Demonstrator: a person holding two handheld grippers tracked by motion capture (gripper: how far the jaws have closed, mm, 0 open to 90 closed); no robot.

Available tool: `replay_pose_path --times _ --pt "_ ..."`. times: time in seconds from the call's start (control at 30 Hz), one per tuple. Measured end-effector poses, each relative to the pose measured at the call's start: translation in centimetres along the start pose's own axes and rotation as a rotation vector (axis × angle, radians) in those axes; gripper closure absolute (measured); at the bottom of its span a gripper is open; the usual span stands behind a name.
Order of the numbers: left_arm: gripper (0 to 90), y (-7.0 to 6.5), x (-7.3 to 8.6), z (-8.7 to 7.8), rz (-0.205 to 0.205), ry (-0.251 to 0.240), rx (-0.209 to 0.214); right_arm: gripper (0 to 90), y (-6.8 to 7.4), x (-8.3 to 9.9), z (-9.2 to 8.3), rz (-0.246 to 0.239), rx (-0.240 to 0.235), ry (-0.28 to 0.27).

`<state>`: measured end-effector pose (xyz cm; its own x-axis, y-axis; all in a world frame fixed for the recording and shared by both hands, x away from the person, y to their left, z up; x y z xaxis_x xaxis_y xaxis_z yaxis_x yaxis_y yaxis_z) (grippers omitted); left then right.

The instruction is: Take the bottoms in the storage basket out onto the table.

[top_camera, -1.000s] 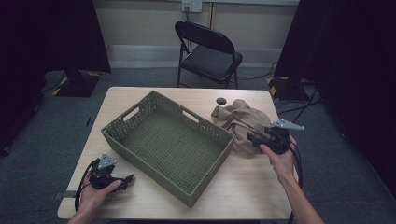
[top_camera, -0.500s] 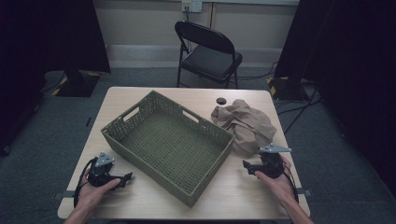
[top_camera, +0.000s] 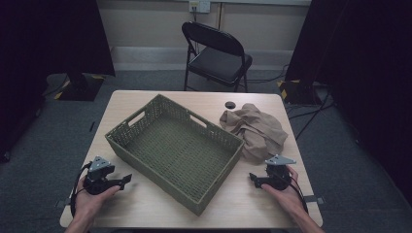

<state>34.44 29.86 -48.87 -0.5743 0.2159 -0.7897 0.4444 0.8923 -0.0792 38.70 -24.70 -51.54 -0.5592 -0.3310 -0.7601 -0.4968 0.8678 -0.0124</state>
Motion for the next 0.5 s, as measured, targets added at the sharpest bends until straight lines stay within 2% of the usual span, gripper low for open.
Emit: replay_pose_path --times 0.07,0.2,0.3,0.37,0.43,0.5 --pt "22.0 -0.5 -0.3 -0.4 0.017 -0.009 0.008 13.9 0.0 0.0 0.0 0.0 0.0 0.0" --pt "22.8 -1.1 -0.7 -1.3 0.016 -0.036 0.027 14.0 0.0 0.0 0.0 0.0 0.0 0.0" --pt "22.4 -1.2 -1.1 -1.9 0.023 -0.053 0.018 14.0 0.0 0.0 0.0 0.0 0.001 0.0" --pt "22.9 -1.0 -1.3 -2.0 0.005 -0.062 0.007 13.9 0.0 0.0 0.0 0.0 0.0 0.0" --pt "23.4 -0.8 -1.3 -1.9 -0.005 -0.064 0.02 13.9 0.0 0.0 0.0 0.0 0.0 0.0" --pt "24.5 -0.6 -1.3 -1.6 -0.032 -0.08 0.038 13.9 0.0 0.0 0.0 -0.001 -0.001 0.0"
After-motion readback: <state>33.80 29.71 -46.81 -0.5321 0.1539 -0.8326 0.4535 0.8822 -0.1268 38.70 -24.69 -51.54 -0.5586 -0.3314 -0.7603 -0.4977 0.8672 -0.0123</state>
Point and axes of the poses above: each handheld gripper's, and its own axes: z roughly forward along the jaws, x roughly out of its underside, y roughly to its left, the point moved 2 cm from there along z, roughly forward along the jaws, and after that the axes turned 2 degrees about -y, right-handed, at the moved point
